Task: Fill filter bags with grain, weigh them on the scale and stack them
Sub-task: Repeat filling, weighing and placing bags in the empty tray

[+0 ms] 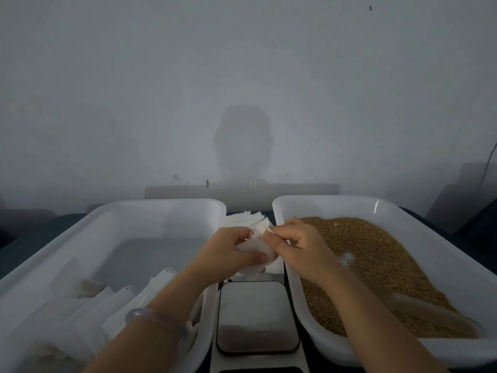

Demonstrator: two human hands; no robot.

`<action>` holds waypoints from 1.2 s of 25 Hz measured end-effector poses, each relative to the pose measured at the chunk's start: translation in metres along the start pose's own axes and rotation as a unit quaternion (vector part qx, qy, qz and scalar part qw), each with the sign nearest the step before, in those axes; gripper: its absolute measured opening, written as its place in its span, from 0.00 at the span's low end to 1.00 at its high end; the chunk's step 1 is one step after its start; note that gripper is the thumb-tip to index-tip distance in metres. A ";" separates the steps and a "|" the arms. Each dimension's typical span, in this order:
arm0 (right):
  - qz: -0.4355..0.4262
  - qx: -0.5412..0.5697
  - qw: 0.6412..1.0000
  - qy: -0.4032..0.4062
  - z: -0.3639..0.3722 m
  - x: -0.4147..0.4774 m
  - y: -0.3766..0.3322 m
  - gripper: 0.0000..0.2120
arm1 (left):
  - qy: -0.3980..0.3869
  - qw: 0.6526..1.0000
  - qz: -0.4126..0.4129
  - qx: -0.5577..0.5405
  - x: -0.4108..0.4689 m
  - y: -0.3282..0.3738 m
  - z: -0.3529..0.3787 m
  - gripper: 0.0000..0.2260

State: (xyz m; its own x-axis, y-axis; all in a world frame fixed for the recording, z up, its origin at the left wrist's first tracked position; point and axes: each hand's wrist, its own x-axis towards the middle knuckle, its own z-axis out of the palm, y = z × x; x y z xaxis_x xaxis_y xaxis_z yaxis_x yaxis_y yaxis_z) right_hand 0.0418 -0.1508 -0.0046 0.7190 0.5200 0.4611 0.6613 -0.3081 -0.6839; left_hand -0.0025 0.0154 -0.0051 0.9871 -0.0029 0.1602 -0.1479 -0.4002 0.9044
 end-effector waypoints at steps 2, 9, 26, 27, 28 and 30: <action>-0.006 0.002 1.000 0.015 0.000 0.000 0.001 0.20 | 0.034 0.999 -0.014 0.027 0.000 0.002 -0.001 0.10; 0.063 0.156 0.985 -0.031 -0.004 0.001 -0.003 0.05 | 0.079 0.904 0.246 0.339 -0.004 -0.001 0.002 0.42; 0.133 0.288 0.936 -0.151 -0.008 0.000 0.000 0.23 | 0.147 0.867 0.171 0.444 0.000 -0.001 0.015 0.22; 0.138 0.286 0.937 -0.145 -0.010 -0.001 0.000 0.26 | 0.156 0.888 0.147 0.407 0.000 -0.004 0.016 0.18; 0.148 0.285 0.938 -0.127 -0.017 -0.003 0.000 0.28 | 0.161 0.902 0.128 0.379 0.000 -0.007 0.016 0.15; 0.184 0.222 0.955 -0.068 -0.044 -0.006 0.012 0.28 | 0.146 0.932 0.091 0.318 -0.001 -0.013 0.014 0.14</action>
State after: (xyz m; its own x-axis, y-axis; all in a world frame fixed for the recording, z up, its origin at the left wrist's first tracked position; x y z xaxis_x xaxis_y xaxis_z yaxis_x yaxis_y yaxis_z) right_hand 0.0545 -0.1923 0.0092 0.8308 0.5499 0.0864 0.1915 -0.1366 -0.9719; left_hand -0.0009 0.0074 -0.0228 0.8769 0.0891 0.4724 -0.1525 -0.8804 0.4491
